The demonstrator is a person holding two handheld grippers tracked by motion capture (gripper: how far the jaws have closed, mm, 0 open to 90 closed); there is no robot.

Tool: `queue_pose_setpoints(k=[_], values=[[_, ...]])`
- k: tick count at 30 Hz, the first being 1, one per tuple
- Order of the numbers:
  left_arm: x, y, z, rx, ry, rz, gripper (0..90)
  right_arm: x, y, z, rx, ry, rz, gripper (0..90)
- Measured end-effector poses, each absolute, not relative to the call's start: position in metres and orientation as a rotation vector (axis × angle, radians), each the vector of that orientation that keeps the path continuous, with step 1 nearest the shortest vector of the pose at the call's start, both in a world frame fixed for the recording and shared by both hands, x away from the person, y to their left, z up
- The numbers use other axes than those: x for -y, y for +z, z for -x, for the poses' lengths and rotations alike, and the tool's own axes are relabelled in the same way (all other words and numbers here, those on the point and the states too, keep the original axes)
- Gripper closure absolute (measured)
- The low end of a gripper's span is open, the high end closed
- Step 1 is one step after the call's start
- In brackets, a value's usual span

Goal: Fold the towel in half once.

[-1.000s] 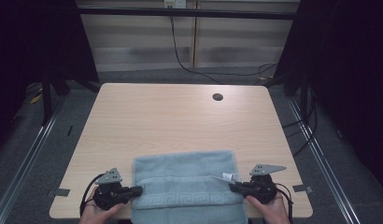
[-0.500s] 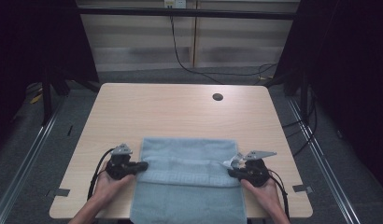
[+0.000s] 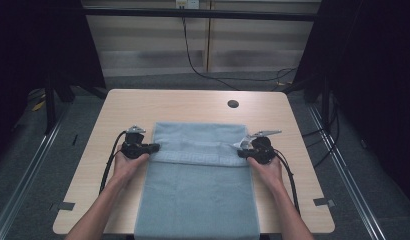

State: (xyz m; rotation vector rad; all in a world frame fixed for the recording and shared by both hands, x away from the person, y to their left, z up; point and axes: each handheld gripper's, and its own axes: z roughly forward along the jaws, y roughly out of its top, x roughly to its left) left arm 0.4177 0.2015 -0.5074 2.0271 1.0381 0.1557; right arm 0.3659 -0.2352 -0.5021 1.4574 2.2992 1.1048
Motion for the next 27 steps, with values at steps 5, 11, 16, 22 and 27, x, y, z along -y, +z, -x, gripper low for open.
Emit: queue_pose_setpoints(k=[5, 11, 16, 22, 27], values=[[-0.203, -0.510, -0.429, -1.090, 0.128, -1.974, 86.4, 0.243, -0.508, -0.384, -2.225, 1.190, -1.547, 84.7], [-0.197, -0.509, -0.441, -1.105, 0.161, -1.977, 86.4, 0.240, -0.506, -0.405, -2.189, 1.131, -1.569, 84.5], [-0.203, -0.504, -0.438, -1.100, 0.148, -1.940, 86.6, 0.244, -0.502, -0.404, -2.165, 1.188, -1.589, 84.6], [-0.212, -0.471, -0.426, -1.008, 0.173, -1.867, 86.9, 0.253, -0.474, -0.396, -2.112, 1.349, -1.533, 84.7], [-0.222, -0.433, -0.416, -0.940, 0.186, -1.794, 86.9, 0.256, -0.443, -0.386, -2.067, 1.431, -1.458, 84.7]])
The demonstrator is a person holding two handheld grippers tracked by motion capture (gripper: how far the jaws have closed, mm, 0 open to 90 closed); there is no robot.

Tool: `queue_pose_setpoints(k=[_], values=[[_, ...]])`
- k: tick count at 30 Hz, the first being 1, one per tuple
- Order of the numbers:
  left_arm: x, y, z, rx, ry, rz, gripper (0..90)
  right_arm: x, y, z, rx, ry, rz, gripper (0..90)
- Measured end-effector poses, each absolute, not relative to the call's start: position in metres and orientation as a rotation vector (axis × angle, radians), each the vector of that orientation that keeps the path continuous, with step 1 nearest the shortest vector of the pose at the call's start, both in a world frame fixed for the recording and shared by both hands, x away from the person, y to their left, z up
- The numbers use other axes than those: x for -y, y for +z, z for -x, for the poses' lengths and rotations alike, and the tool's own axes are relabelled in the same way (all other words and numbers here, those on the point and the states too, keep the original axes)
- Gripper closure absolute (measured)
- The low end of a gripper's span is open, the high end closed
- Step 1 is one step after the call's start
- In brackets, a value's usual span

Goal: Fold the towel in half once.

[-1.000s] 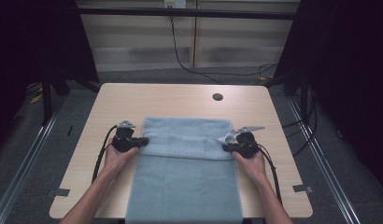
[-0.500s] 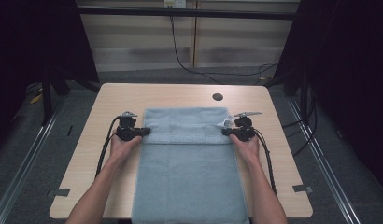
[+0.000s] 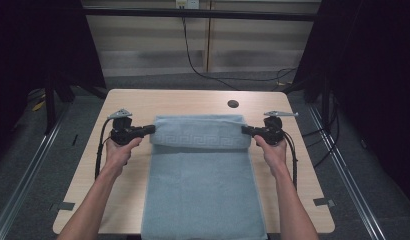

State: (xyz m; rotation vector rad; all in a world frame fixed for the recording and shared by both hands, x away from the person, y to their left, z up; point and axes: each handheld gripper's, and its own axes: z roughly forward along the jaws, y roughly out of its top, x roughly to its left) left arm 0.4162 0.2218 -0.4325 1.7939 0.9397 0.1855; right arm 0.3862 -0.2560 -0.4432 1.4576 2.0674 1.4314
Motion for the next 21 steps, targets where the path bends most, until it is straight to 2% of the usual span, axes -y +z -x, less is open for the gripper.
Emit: queue_pose_setpoints(k=[10, 17, 21], values=[[-0.229, -0.368, -0.382, -0.781, 0.239, -1.723, 86.9, 0.262, -0.374, -0.356, -2.003, 1.575, -1.246, 84.7], [-0.238, -0.344, -0.340, -0.689, 0.245, -1.684, 86.9, 0.269, -0.348, -0.324, -1.975, 1.638, -1.148, 84.7], [-0.240, -0.352, -0.324, -0.682, 0.221, -1.702, 86.8, 0.269, -0.342, -0.303, -1.985, 1.636, -1.108, 84.6]])
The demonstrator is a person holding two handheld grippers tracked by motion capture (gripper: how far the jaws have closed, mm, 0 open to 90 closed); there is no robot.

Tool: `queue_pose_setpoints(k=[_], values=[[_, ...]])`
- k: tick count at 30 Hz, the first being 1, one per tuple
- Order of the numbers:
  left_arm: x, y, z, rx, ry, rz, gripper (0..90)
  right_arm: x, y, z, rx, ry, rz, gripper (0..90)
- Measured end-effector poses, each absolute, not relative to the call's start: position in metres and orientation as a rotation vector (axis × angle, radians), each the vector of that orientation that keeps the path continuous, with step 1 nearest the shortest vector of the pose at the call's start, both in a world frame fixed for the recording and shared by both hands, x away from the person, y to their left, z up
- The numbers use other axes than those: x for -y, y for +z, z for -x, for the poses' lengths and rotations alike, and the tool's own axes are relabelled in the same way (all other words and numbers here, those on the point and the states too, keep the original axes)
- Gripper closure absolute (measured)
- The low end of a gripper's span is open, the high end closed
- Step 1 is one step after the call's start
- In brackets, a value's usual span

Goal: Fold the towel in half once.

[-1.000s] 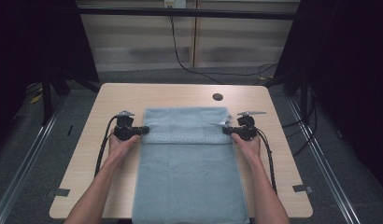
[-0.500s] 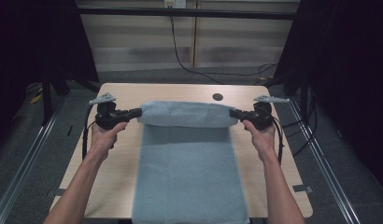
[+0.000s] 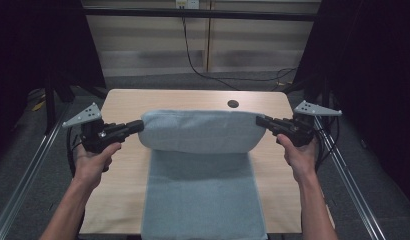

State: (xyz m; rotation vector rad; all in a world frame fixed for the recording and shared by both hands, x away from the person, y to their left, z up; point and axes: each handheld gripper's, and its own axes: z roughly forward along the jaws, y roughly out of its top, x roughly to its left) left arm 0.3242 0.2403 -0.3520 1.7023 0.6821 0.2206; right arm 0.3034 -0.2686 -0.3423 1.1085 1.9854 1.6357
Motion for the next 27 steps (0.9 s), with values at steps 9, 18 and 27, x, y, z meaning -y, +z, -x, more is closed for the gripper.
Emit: queue_pose_setpoints(k=[9, 18, 27], values=[[-0.247, -0.406, -0.276, -0.698, 0.130, -1.741, 86.5, 0.264, -0.386, -0.251, -2.085, 1.561, -1.130, 84.5], [-0.248, -0.460, -0.241, -0.759, 0.005, -1.875, 85.3, 0.265, -0.438, -0.206, -2.226, 1.494, -1.194, 82.1], [-0.250, -0.478, -0.217, -0.737, -0.097, -1.877, 76.1, 0.263, -0.465, -0.175, -2.317, 1.450, -1.228, 73.4]])
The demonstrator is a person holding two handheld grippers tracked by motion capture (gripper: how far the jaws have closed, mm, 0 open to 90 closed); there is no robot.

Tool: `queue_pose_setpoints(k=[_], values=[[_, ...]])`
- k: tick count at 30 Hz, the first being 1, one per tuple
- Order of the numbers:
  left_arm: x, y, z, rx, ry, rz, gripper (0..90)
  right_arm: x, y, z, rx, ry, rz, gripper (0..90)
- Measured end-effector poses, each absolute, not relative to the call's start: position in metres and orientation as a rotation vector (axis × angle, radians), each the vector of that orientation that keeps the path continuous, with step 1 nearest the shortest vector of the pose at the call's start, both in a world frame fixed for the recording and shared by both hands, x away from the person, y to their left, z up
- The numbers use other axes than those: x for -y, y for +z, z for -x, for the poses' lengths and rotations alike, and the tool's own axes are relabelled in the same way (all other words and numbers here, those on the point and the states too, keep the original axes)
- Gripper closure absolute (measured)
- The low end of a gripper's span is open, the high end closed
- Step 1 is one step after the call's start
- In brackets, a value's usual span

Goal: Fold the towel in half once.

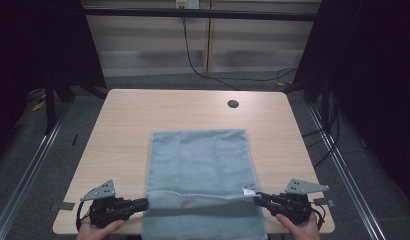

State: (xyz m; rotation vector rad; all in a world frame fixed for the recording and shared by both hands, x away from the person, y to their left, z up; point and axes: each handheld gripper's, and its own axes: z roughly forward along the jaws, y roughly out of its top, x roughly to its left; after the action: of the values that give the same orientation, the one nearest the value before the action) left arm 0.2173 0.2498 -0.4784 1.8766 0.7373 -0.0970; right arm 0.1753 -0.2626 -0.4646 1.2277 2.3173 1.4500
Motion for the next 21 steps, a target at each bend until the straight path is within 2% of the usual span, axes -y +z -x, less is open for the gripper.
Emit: queue_pose_setpoints(k=[1, 6, 19, 21], values=[[-0.251, -0.477, -0.217, -0.736, -0.102, -1.872, 73.0, 0.262, -0.465, -0.172, -2.330, 1.440, -1.235, 70.6], [-0.251, -0.473, -0.228, -0.719, -0.077, -1.861, 74.1, 0.259, -0.463, -0.173, -2.289, 1.416, -1.219, 59.4], [-0.239, -0.484, -0.298, -0.841, -0.002, -1.952, 65.2, 0.241, -0.467, -0.234, -2.341, 1.382, -1.220, 54.4], [-0.236, -0.485, -0.309, -0.852, 0.032, -1.966, 67.2, 0.241, -0.468, -0.247, -2.346, 1.365, -1.222, 54.2]])
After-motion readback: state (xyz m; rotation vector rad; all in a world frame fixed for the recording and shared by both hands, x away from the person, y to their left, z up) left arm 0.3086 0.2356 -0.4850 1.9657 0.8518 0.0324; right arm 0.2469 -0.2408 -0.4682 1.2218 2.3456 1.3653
